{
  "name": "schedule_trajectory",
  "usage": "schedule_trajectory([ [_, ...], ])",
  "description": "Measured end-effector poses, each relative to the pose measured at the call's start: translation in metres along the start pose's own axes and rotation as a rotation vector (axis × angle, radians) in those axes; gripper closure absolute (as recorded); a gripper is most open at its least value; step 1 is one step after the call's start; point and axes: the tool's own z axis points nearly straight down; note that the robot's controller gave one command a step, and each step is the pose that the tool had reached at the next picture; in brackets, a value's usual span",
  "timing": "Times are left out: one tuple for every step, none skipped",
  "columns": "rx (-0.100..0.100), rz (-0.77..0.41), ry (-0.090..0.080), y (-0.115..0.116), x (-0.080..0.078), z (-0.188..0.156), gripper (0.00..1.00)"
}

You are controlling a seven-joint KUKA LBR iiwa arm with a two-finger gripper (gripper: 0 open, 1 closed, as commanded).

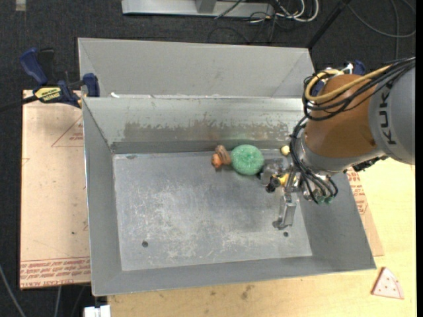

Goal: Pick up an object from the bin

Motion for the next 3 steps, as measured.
schedule_trajectory([
  [0.001,-0.002,-0.008,0.000,-0.002,-0.005,0.00],
  [0.001,-0.119,-0.012,-0.040,-0.054,0.002,0.00],
  [0.001,-0.008,-0.010,-0.063,-0.069,0.010,0.00],
])
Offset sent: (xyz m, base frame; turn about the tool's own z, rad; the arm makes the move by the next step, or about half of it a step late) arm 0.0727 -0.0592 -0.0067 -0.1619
